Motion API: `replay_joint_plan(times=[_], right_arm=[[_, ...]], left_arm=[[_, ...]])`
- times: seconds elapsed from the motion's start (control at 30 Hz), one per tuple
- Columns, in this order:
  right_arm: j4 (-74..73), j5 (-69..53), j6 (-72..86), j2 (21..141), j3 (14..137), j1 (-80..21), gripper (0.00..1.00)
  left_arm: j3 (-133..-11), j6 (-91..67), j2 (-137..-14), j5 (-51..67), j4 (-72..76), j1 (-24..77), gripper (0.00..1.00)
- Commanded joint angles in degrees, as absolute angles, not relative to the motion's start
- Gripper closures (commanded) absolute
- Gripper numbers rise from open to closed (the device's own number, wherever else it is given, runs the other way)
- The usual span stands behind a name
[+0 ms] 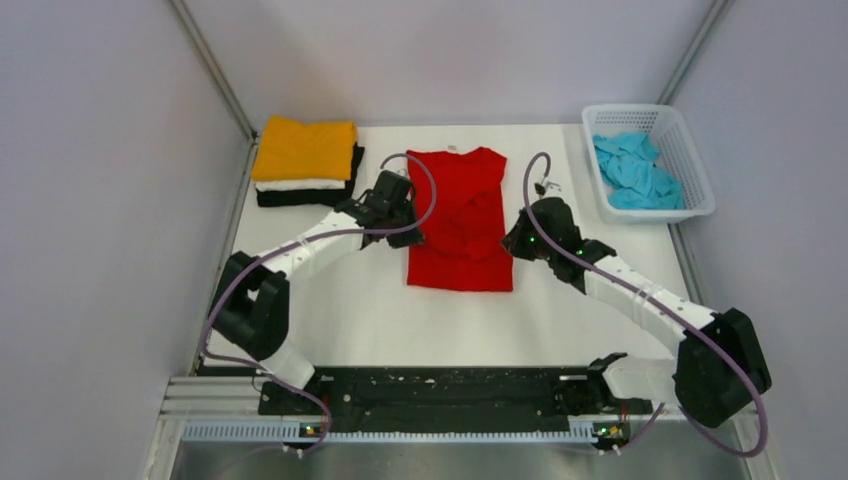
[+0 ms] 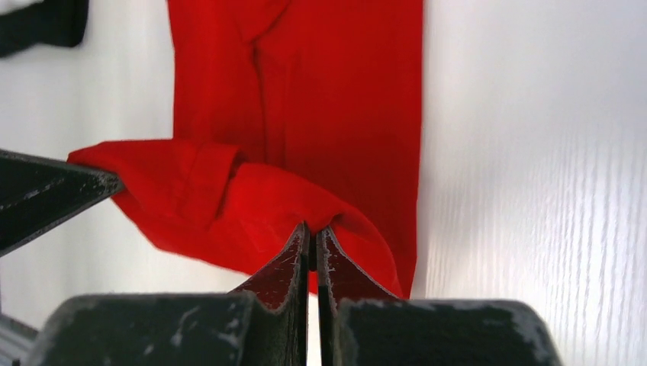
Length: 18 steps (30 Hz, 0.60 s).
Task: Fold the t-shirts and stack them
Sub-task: Fold the folded rectangular tshirt in 1/3 of the way
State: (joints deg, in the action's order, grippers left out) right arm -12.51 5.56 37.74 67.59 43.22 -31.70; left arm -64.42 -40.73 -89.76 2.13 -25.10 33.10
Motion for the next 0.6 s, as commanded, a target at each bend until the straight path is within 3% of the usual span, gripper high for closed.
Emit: replay_joint_plan(times=[0.0,0.5,0.57], right_arm=[[-2.8,1.2,34.8,73.1,47.0,-26.4,1.00],[5.8,-7.4,34.3,94.9,56.0,-19.4,1.00],[6.2,-7.6,34.5,97.0,57.1,-18.6,1.00]], left_arm=[[-71.6,-36.8,-95.8,6.2,-24.7,29.8,1.00],[-80.9,-35.1,-109.9,11.0,-25.6,23.5,1.00],[-82.1,-35.0,-111.5,12.1,-25.6,22.8,0.95]])
